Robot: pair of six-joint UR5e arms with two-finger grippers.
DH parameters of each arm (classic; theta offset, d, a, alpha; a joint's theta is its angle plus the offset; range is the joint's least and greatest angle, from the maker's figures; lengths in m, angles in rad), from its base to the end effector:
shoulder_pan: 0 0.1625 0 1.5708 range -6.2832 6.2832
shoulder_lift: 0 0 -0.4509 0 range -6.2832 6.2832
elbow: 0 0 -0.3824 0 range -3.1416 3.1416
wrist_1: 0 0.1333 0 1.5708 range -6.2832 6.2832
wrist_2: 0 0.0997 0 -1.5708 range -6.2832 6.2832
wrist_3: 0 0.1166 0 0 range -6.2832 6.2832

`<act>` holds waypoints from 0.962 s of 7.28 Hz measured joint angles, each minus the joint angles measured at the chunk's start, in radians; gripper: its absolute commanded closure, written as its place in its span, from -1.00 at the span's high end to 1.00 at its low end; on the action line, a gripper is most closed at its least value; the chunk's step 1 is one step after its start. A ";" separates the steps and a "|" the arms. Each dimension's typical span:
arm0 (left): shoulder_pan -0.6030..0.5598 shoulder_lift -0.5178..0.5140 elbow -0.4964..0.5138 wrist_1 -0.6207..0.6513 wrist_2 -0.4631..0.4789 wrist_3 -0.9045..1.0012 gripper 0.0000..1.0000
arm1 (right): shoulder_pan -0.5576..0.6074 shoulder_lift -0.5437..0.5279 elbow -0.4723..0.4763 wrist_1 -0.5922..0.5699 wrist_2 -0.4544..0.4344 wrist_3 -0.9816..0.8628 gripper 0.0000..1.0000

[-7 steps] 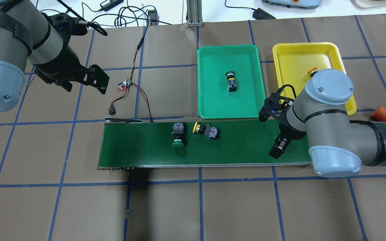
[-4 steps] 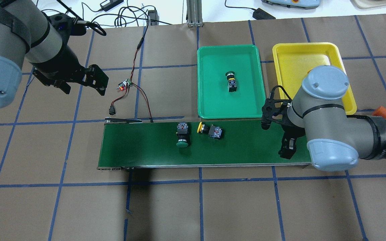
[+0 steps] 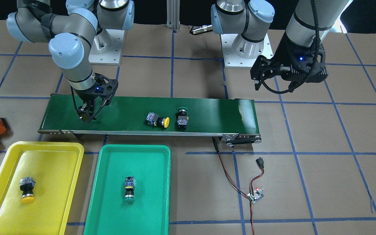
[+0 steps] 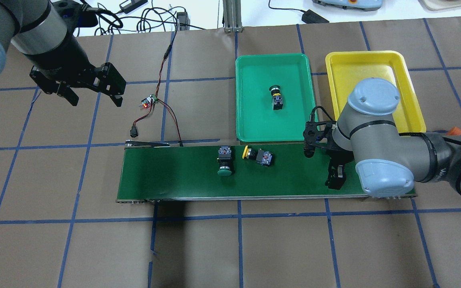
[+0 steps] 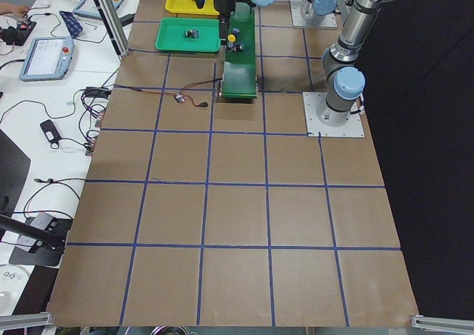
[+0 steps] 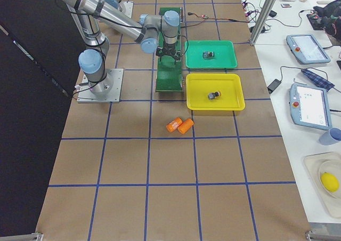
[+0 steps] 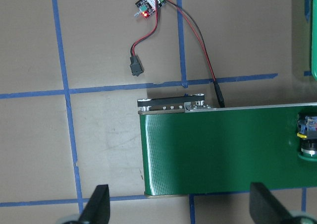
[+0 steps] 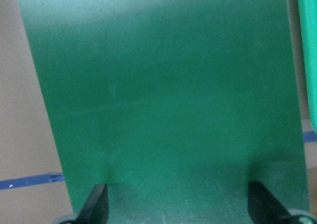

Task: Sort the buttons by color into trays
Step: 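Grasp the yellow-capped button on the belt with the right gripper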

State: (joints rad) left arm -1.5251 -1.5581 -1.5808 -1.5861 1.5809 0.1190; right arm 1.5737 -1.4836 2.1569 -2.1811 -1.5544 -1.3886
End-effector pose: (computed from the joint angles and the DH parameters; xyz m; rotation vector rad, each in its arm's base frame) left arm -0.1103 -0.4804 0.4966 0.1149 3.1304 0.0210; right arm 0.1365 -0.4300 0.2506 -1.9788 2.3709 0.0587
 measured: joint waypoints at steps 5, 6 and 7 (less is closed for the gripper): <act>-0.007 0.012 -0.002 0.012 -0.018 -0.017 1.00 | 0.197 0.069 -0.080 -0.026 0.017 0.051 0.54; -0.009 0.016 -0.012 0.012 -0.014 -0.017 1.00 | 0.216 0.078 -0.085 -0.029 0.015 0.066 0.11; -0.009 0.015 -0.014 0.012 -0.014 -0.015 1.00 | 0.224 0.083 -0.087 -0.033 0.011 0.069 -0.25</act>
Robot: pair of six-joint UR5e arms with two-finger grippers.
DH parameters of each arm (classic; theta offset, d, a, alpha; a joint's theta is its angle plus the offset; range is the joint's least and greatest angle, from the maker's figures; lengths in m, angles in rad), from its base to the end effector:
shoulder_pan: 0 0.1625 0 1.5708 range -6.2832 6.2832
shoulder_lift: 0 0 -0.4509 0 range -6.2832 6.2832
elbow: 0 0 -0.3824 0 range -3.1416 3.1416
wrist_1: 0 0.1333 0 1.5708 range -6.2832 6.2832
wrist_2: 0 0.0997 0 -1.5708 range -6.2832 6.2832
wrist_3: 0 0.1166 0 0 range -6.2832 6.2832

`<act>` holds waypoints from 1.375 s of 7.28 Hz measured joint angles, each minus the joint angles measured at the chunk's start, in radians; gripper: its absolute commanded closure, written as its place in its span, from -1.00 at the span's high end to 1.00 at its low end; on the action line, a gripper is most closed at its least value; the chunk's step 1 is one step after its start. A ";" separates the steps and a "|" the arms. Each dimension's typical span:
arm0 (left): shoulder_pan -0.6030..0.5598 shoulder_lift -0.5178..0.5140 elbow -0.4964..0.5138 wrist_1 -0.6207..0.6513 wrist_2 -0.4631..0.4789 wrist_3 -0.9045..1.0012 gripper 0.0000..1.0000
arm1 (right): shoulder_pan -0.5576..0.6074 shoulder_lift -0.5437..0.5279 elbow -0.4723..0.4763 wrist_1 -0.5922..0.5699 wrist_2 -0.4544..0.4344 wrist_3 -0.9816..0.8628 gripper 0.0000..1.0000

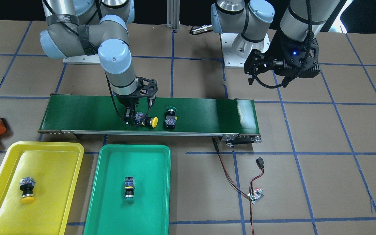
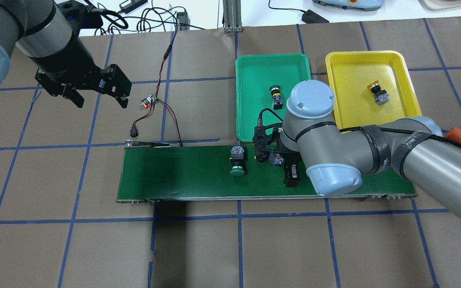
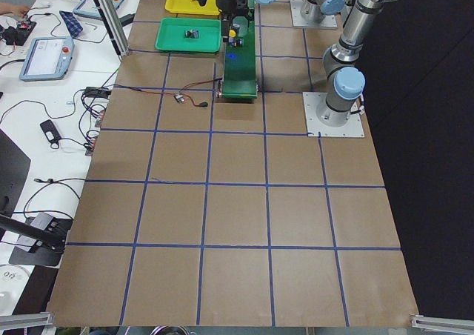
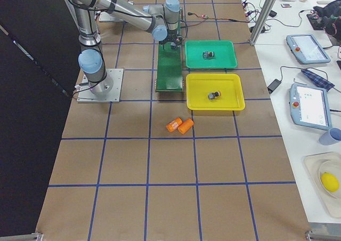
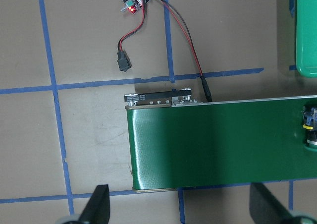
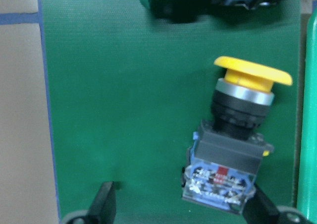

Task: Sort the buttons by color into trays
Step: 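Grasp the yellow-capped button on the belt with the right gripper, then carry the yellow-capped button into the yellow tray and open the right gripper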

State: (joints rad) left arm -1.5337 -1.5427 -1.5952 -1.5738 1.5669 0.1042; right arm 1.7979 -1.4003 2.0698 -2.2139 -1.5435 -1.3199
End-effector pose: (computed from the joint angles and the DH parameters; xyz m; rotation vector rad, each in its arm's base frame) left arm -0.1163 -0.4741 0.4981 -0.1053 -3.1360 0.0015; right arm 0.2395 -0.4301 0.2504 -2.1686 2.2216 0.0130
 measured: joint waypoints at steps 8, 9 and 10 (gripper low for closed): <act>0.006 0.005 -0.004 0.002 0.003 -0.001 1.00 | -0.346 0.049 -0.166 0.002 0.001 -0.265 -0.61; 0.006 0.005 -0.002 0.002 0.002 0.001 1.00 | -0.424 0.109 -0.224 -0.011 0.007 -0.307 -0.33; 0.008 0.009 -0.004 0.001 0.001 0.005 1.00 | -0.483 0.185 -0.307 -0.018 0.009 -0.336 0.99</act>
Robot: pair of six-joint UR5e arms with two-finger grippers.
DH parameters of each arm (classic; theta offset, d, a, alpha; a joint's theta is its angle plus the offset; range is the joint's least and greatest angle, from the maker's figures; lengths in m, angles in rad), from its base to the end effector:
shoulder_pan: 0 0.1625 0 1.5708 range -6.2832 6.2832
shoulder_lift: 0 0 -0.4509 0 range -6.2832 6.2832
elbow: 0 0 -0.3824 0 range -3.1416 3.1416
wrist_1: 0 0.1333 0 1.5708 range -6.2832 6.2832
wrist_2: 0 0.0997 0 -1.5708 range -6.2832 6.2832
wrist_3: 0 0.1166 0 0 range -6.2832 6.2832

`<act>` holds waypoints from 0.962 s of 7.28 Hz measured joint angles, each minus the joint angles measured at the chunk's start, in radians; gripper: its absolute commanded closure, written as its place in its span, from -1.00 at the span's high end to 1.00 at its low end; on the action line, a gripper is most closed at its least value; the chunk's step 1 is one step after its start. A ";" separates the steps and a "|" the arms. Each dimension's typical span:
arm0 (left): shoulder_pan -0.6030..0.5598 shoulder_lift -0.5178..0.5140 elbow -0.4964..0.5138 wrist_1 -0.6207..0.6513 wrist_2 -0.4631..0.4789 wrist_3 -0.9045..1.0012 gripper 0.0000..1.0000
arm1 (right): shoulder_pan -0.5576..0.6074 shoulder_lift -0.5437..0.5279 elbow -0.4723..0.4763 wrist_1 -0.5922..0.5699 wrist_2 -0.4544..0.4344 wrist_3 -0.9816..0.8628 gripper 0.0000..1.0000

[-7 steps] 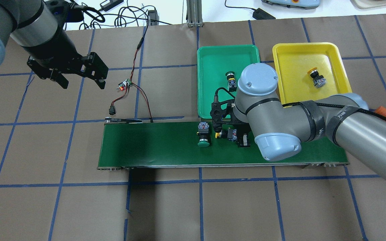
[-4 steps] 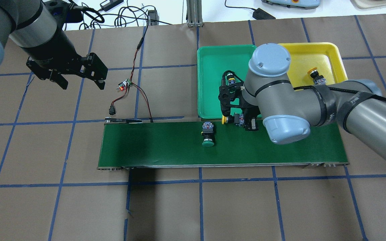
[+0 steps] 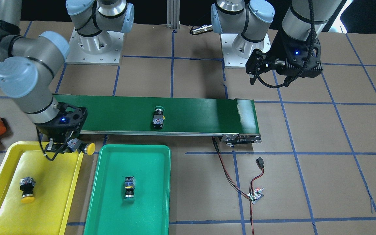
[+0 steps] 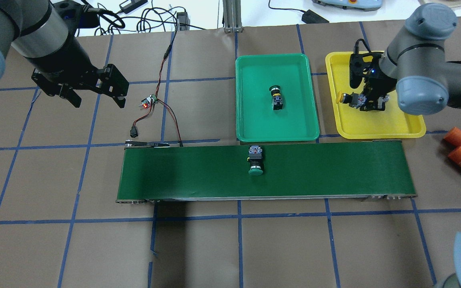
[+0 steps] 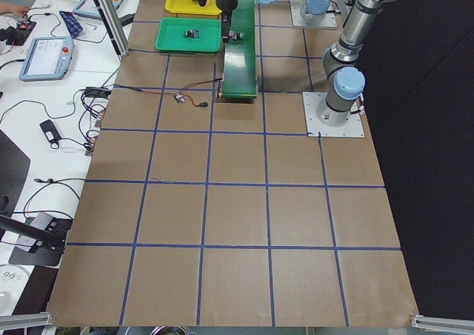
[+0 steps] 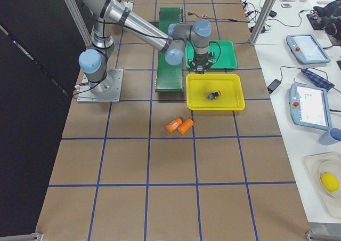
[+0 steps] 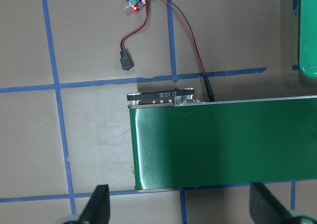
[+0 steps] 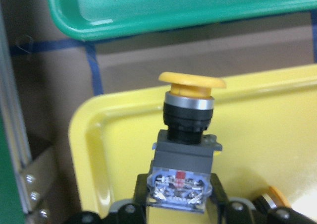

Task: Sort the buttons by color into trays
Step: 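Carry the yellow-capped button into the yellow tray and open the right gripper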

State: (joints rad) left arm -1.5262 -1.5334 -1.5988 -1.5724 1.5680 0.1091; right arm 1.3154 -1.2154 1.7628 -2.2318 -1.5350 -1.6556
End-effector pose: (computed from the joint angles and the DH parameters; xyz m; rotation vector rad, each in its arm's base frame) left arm -0.1127 -0.4716 0.5009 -0.1012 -3.1377 0.0125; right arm -0.0175 -0.6111 0.2817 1.9778 -2.3428 0.1454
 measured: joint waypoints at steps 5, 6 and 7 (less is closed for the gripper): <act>0.004 0.002 0.007 0.000 0.002 0.001 1.00 | -0.040 0.044 -0.112 0.169 0.003 0.124 1.00; 0.004 0.002 0.006 0.001 0.002 -0.003 1.00 | -0.021 0.001 -0.094 0.235 0.004 0.257 1.00; 0.004 0.004 0.003 0.004 0.001 -0.003 1.00 | 0.009 -0.047 -0.054 0.277 0.004 0.393 1.00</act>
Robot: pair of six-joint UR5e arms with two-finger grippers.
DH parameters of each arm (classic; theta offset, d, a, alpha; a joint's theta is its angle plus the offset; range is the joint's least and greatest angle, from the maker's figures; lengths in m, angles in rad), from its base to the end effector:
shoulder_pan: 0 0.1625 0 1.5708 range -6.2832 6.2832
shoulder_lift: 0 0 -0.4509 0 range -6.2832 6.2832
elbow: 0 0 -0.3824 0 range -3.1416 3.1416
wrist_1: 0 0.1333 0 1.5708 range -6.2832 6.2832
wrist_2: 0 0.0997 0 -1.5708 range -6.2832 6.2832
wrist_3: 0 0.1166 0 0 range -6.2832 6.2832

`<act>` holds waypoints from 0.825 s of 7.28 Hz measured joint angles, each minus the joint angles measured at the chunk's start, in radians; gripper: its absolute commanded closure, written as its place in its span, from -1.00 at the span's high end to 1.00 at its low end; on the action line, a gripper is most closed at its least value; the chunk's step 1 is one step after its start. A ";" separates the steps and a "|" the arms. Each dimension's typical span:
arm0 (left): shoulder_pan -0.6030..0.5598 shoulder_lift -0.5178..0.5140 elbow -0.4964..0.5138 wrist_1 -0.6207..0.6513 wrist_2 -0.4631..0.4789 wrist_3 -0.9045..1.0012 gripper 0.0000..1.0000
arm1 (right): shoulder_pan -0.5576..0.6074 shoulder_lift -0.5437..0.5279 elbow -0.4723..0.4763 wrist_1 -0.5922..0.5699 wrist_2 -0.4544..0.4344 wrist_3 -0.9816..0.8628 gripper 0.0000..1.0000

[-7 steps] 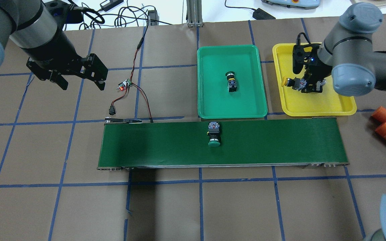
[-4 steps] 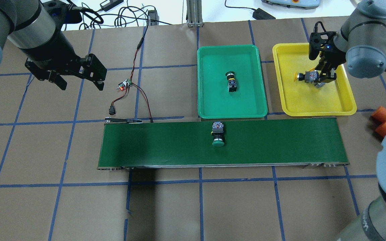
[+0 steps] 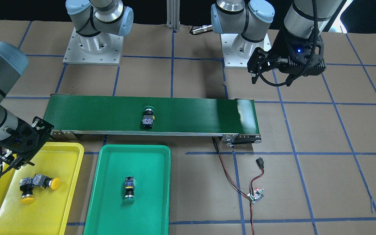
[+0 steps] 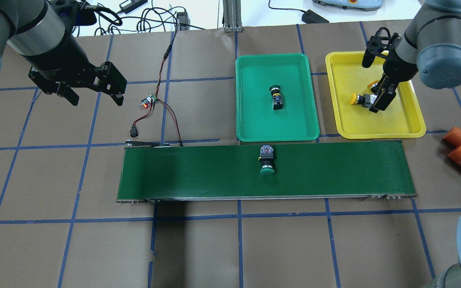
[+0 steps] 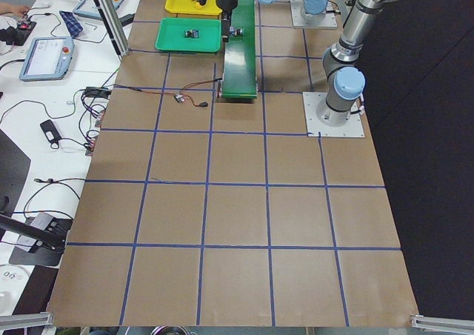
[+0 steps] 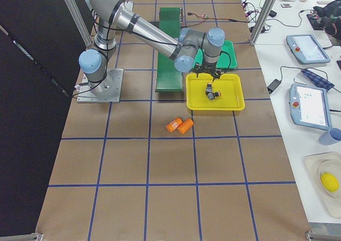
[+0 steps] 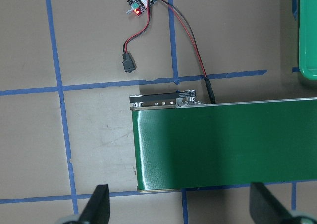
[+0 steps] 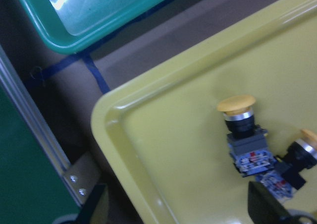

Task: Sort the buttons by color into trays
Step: 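Carry the yellow-capped button into the yellow tray and open the right gripper, then move the right gripper to the last green-capped button and grasp it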

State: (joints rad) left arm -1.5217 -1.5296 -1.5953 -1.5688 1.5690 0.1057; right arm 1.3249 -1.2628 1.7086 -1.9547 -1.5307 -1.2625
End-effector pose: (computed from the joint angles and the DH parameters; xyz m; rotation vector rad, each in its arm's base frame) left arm -0.1105 -0.4716 0.5047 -0.0889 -3.1399 0.0295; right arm -0.0059 -0.5903 0.3048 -1.4924 2.6827 0.0271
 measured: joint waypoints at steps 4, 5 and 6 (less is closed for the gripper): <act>0.010 0.002 -0.005 0.003 -0.003 0.000 1.00 | 0.224 -0.152 0.170 -0.003 -0.002 0.634 1.00; 0.009 -0.003 -0.002 0.004 -0.005 -0.001 1.00 | 0.314 -0.154 0.176 -0.011 -0.009 0.788 1.00; 0.011 -0.001 0.000 0.004 -0.006 0.001 1.00 | 0.389 -0.149 0.182 -0.031 -0.013 0.906 1.00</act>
State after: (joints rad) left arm -1.5108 -1.5304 -1.5956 -1.5652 1.5635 0.1067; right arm 1.7137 -1.4116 1.8906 -1.9858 -1.5435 -0.3565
